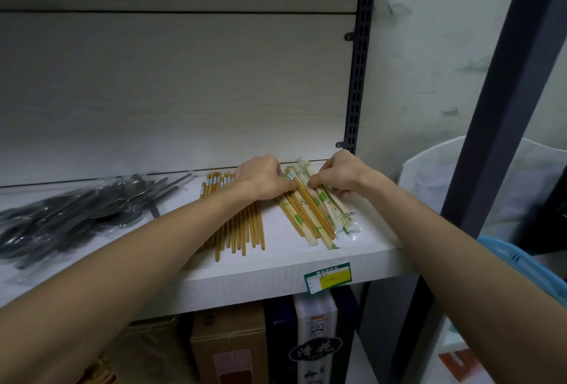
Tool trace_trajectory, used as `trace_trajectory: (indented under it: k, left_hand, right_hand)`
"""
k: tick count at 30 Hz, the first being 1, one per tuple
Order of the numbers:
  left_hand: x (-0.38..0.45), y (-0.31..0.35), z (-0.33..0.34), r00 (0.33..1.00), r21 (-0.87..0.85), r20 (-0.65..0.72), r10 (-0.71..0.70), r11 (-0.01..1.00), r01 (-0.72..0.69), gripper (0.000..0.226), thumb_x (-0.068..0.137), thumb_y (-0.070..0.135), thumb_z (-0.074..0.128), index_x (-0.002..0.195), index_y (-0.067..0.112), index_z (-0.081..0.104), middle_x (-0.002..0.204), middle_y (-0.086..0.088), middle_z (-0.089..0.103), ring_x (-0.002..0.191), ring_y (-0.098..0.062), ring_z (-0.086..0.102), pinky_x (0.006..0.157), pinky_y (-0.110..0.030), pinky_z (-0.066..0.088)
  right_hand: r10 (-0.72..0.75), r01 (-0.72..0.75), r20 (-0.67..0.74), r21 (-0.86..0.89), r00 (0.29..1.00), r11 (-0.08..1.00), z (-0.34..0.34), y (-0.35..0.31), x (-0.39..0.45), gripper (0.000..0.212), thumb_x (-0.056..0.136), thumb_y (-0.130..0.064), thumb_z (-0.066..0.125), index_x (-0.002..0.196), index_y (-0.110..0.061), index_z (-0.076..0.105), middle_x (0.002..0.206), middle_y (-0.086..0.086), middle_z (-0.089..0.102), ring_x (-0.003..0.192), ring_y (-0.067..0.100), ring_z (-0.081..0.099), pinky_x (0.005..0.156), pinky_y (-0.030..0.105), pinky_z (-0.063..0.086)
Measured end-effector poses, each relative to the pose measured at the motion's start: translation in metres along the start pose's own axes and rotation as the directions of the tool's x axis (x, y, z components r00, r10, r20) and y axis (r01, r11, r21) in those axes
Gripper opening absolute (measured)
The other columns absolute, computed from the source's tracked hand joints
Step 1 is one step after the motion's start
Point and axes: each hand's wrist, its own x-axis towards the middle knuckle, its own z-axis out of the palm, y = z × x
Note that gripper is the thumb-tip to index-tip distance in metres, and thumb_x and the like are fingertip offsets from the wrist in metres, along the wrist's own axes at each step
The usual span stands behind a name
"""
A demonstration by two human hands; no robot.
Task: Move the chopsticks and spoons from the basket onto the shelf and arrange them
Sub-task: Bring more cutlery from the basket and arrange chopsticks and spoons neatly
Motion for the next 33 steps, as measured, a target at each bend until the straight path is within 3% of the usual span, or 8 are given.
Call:
trace_trajectory:
  k: [5, 11, 16, 21, 23, 26, 29, 33]
  left_hand:
    - [0.002, -0.004, -0.012, 0.994, -0.008, 0.087, -0.063, 0.998, 0.064, 0.048, 0.073, 0.064, 0.074, 0.080, 0.017, 0.078, 0.079, -0.002, 0.074, 0.080, -0.022, 0.069, 0.075, -0.038, 0.057]
    - [0.003, -0.011, -0.008, 0.994, -0.131, 0.097, -0.054, 0.989, 0.066, 0.032, 0.077, 0.051, 0.079, 0.082, 0.019, 0.080, 0.080, 0.000, 0.077, 0.080, -0.019, 0.073, 0.082, -0.045, 0.060]
    - [0.003, -0.015, -0.007, 0.995, -0.185, 0.090, 0.050, 0.982, -0.033, 0.013, 0.084, 0.040, 0.077, 0.084, 0.027, 0.079, 0.092, 0.009, 0.075, 0.091, -0.015, 0.068, 0.088, -0.041, 0.057]
    - [-0.010, -0.027, -0.009, 0.992, -0.118, -0.009, 0.128, 0.985, -0.128, 0.014, 0.093, 0.032, 0.068, 0.102, 0.028, 0.077, 0.105, 0.010, 0.073, 0.098, -0.013, 0.065, 0.090, -0.039, 0.055]
    - [-0.014, -0.034, -0.010, 0.990, -0.071, -0.056, 0.128, 0.989, -0.132, 0.013, 0.093, 0.030, 0.067, 0.103, 0.027, 0.076, 0.106, 0.010, 0.071, 0.100, -0.014, 0.063, 0.088, -0.037, 0.054]
    - [-0.015, -0.046, -0.011, 0.994, -0.038, -0.064, 0.083, 0.996, -0.086, 0.009, 0.091, 0.033, 0.069, 0.096, 0.029, 0.074, 0.101, 0.011, 0.070, 0.098, -0.014, 0.064, 0.084, -0.036, 0.054]
    - [-0.017, -0.051, -0.014, 0.996, -0.037, -0.078, 0.037, 0.998, -0.040, 0.012, 0.087, 0.040, 0.071, 0.087, 0.029, 0.074, 0.091, 0.013, 0.070, 0.092, -0.014, 0.064, 0.083, -0.038, 0.056]
    - [-0.018, -0.053, -0.015, 0.998, -0.054, -0.063, 0.008, 0.998, -0.011, 0.020, 0.083, 0.048, 0.076, 0.077, 0.029, 0.072, 0.085, 0.015, 0.069, 0.088, -0.012, 0.064, 0.081, -0.037, 0.056]
  right_hand:
    - [0.009, -0.010, 0.068, 0.013, 0.998, 1.000, 0.000, -0.009, -0.003, 0.019, 0.083, -0.016, 0.079, 0.089, 0.001, 0.072, 0.076, 0.011, 0.068, 0.056, 0.020, 0.061, 0.044, 0.021, 0.047]
    - [-0.016, 0.017, 0.020, -0.061, 1.000, 0.998, 0.002, -0.006, -0.003, 0.054, 0.066, -0.055, 0.086, 0.084, -0.006, 0.074, 0.071, 0.004, 0.070, 0.064, 0.018, 0.066, 0.059, 0.029, 0.054]
    - [-0.027, 0.029, 0.016, -0.166, 1.000, 0.986, 0.006, -0.008, -0.005, 0.050, 0.061, -0.056, 0.087, 0.084, -0.013, 0.075, 0.079, 0.003, 0.075, 0.074, 0.020, 0.072, 0.078, 0.039, 0.062]
    - [-0.039, 0.037, -0.002, -0.232, 0.999, 0.972, 0.006, -0.007, -0.007, 0.051, 0.070, -0.059, 0.079, 0.085, -0.011, 0.069, 0.086, 0.003, 0.071, 0.080, 0.022, 0.069, 0.078, 0.039, 0.059]
    - [-0.131, 0.088, -0.114, -0.323, 0.985, 0.942, 0.008, -0.010, -0.013, 0.051, 0.075, -0.057, 0.075, 0.095, -0.012, 0.066, 0.097, 0.002, 0.066, 0.091, 0.023, 0.065, 0.077, 0.034, 0.053]
    - [-0.342, 0.239, -0.212, -0.396, 0.915, 0.886, 0.012, -0.021, -0.019, 0.029, 0.081, -0.046, 0.074, 0.099, -0.022, 0.071, 0.102, -0.004, 0.067, 0.096, 0.020, 0.064, 0.076, 0.031, 0.049]
    - [-0.336, 0.316, -0.045, -0.249, 0.941, 0.916, 0.018, -0.033, -0.020, 0.015, 0.081, -0.038, 0.076, 0.080, -0.023, 0.073, 0.088, -0.008, 0.073, 0.089, 0.015, 0.068, 0.080, 0.034, 0.057]
    - [-0.272, 0.286, 0.089, -0.303, 0.958, 0.909, 0.029, -0.042, -0.016, 0.021, 0.078, -0.036, 0.080, 0.085, -0.017, 0.078, 0.090, 0.000, 0.075, 0.088, 0.017, 0.068, 0.083, 0.039, 0.058]
